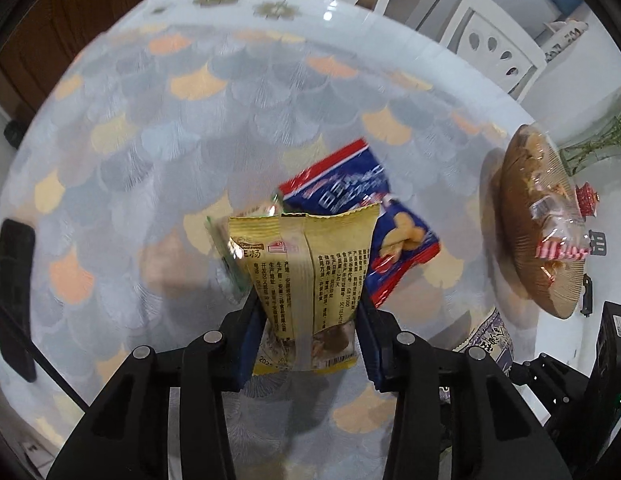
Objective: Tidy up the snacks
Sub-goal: 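Grasp the blue-white snack bag with the right tool and lift it, then carry the yellow packet and blue-white bag over the plate and open both tools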
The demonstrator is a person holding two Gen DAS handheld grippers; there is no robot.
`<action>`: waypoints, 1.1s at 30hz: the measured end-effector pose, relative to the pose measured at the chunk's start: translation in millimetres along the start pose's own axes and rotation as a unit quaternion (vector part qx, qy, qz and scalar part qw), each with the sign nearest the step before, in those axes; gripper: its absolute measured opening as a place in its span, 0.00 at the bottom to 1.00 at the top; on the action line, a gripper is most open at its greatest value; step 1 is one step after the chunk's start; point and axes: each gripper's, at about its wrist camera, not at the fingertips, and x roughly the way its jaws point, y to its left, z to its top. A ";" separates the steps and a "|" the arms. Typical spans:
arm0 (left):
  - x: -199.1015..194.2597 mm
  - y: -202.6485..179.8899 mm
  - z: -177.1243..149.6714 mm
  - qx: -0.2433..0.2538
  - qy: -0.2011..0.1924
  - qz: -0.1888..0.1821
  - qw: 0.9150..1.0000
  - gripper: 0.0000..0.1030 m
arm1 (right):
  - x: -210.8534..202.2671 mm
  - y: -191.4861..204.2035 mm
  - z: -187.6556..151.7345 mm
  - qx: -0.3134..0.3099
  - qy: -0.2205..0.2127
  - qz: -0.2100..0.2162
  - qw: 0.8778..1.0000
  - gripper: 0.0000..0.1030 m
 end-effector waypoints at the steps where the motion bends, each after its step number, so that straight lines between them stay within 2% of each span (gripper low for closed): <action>1: -3.3 -1.3 1.1 0.001 -0.003 -0.002 1.000 0.39 | -3.3 -0.6 -0.7 0.000 -0.003 0.000 1.000 0.70; 6: -20.2 -17.7 7.7 0.015 -0.014 -0.006 1.000 0.39 | -18.9 16.8 2.6 0.002 -0.022 -0.002 1.000 0.70; 11: -41.5 -39.4 22.0 0.046 -0.028 -0.005 0.999 0.39 | -56.0 11.0 2.2 0.001 -0.047 -0.006 0.999 0.70; 14: -65.4 -50.4 34.1 0.059 -0.046 -0.013 0.997 0.39 | -79.3 2.3 2.7 0.007 -0.068 -0.013 0.998 0.70; 19: -95.0 -69.8 46.4 0.073 -0.075 -0.025 0.994 0.39 | -123.9 -29.7 3.0 0.056 -0.108 -0.019 0.992 0.70; 22: -101.3 -86.2 50.0 0.085 -0.086 -0.038 0.992 0.39 | -153.5 -59.2 3.0 0.098 -0.139 -0.031 0.985 0.70; 26: -97.7 -116.4 52.7 0.103 -0.088 -0.076 0.988 0.39 | -187.9 -98.2 -1.2 0.160 -0.178 -0.050 0.970 0.70; 29: -82.4 -149.1 53.4 0.126 -0.074 -0.105 0.984 0.39 | -207.4 -127.2 1.0 0.205 -0.202 -0.059 0.956 0.70; 33: -58.9 -192.8 46.2 0.162 -0.048 -0.150 0.974 0.39 | -223.2 -156.5 5.4 0.237 -0.216 -0.065 0.945 0.70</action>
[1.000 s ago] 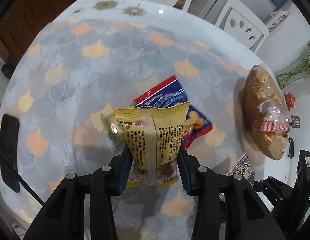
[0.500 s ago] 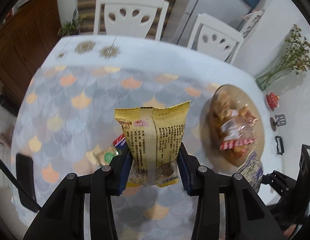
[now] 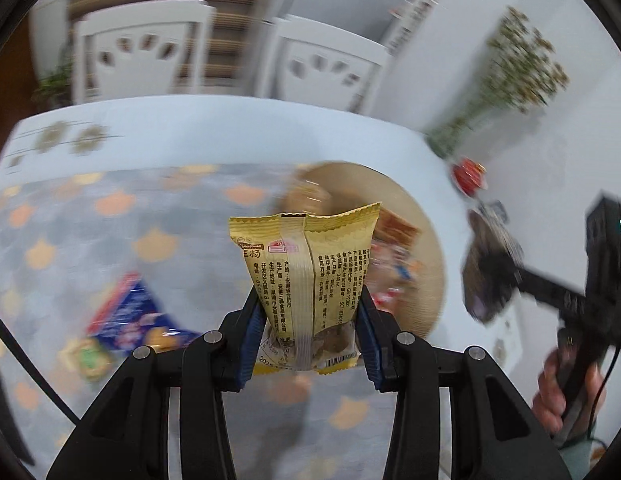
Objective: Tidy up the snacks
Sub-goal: 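Carry the yellow packet and blue-white bag over the plate and open both tools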
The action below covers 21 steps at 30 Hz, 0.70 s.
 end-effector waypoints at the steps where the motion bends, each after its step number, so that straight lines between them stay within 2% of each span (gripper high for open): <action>1: 6.2 -7.7 -0.7 0.005 0.007 -0.009 1.000 0.39 | -0.4 -3.8 4.9 0.003 -0.003 -0.002 1.000 0.70; 7: 47.1 -44.7 -6.1 0.038 0.038 -0.049 0.997 0.39 | 2.1 -17.3 32.0 -0.005 -0.007 -0.010 1.000 0.70; 11: 69.6 -59.1 -10.6 0.050 0.057 -0.063 0.995 0.39 | 16.8 -14.5 47.4 -0.018 -0.003 -0.003 1.000 0.70; 21: 96.4 -79.9 -17.1 0.073 0.075 -0.073 0.992 0.39 | 49.2 2.8 76.6 -0.058 0.012 0.011 0.998 0.70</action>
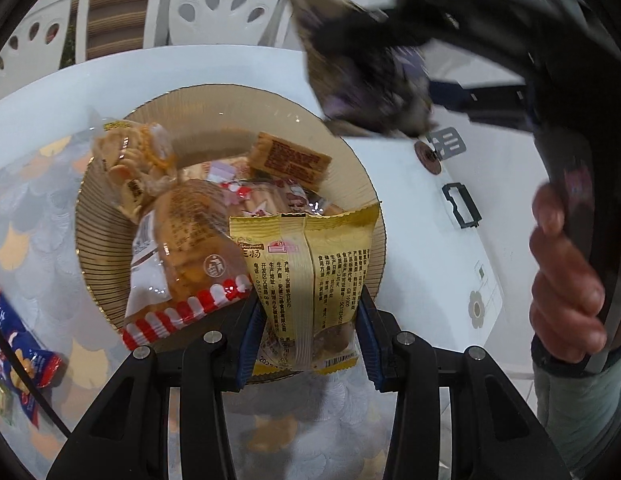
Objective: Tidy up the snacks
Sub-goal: 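Carry the yellow packet and blue-white bag over the plate and open both tools, then move both tools back to the blue biscuit bag and green-labelled cracker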
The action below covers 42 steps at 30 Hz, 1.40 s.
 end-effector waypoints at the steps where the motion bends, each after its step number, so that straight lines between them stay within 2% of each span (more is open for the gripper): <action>1: 1.2 -0.5 -0.2 0.001 0.001 0.000 1.000 0.39 | 2.5 1.7 2.1 -0.004 0.002 0.001 1.000 0.70; 5: 5.9 3.1 -1.6 -0.006 -0.004 -0.006 1.000 0.40 | 12.2 6.8 7.6 -0.010 0.005 0.005 1.000 0.71; 7: 9.6 4.7 -1.8 -0.013 0.002 -0.018 1.000 0.54 | 18.2 9.1 9.8 -0.015 0.008 0.013 1.000 0.72; 9: 7.6 6.7 -3.1 -0.021 0.004 -0.034 0.999 0.59 | 21.3 6.8 11.3 -0.009 0.012 0.019 1.000 0.72; 12: -1.2 5.3 -6.1 -0.012 -0.005 -0.037 0.999 0.65 | 18.2 0.6 10.5 0.001 0.012 0.021 1.000 0.72; 17: -13.9 8.4 -11.8 -0.011 -0.009 -0.051 0.999 0.66 | 9.5 -4.2 2.6 -0.002 0.016 0.015 1.000 0.72; 22: -29.4 18.5 -13.2 -0.027 -0.028 -0.046 0.998 0.66 | 6.1 1.2 -6.7 -0.009 0.026 0.009 1.000 0.72; 26: -48.5 35.0 -17.9 -0.044 -0.050 -0.029 0.997 0.66 | 1.6 13.8 -13.1 -0.021 0.029 0.008 0.999 0.72; 31: -85.6 77.7 -36.5 -0.096 -0.084 -0.004 0.992 0.66 | -5.1 42.4 -20.1 -0.051 0.030 0.009 0.998 0.72; 39: -137.2 157.7 -84.8 -0.190 -0.121 0.062 0.972 0.66 | 1.8 102.8 -42.8 -0.100 0.049 0.024 0.993 0.72; 42: -163.5 182.8 -100.7 -0.203 -0.135 0.091 0.966 0.65 | 6.7 125.9 -52.0 -0.114 0.058 0.033 0.991 0.72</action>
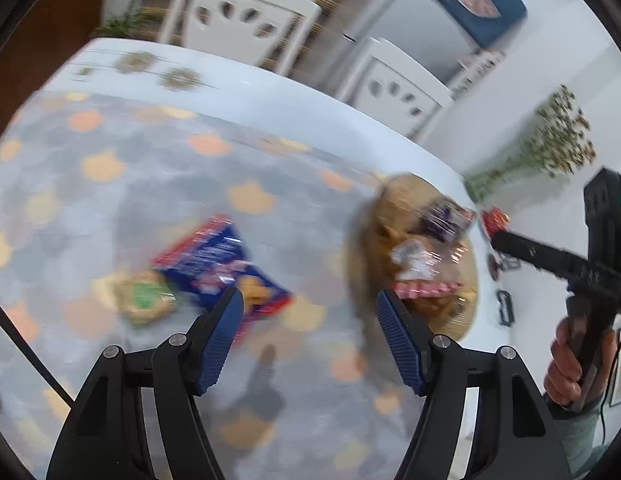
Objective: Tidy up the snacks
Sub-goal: 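Move both tools back to the blue biscuit bag and green-labelled cracker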
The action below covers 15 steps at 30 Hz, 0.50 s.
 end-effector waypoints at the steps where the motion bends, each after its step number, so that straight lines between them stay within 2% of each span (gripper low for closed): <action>1: -7.7 6.2 1.0 0.002 -0.006 0.008 1.000 0.65 | 2.4 8.9 -1.2 -0.004 0.002 0.003 1.000 0.72; 9: -84.5 57.7 19.8 0.003 -0.070 0.071 0.995 0.65 | 14.2 72.6 -8.2 -0.028 0.016 0.022 0.999 0.72; 12: -93.8 77.2 19.6 0.001 -0.072 0.080 0.994 0.65 | 20.3 98.0 -16.8 -0.037 0.017 0.025 0.999 0.72; 15: -84.9 93.0 16.7 -0.005 -0.053 0.080 0.995 0.65 | 33.4 118.7 -26.3 -0.045 0.032 0.024 0.998 0.72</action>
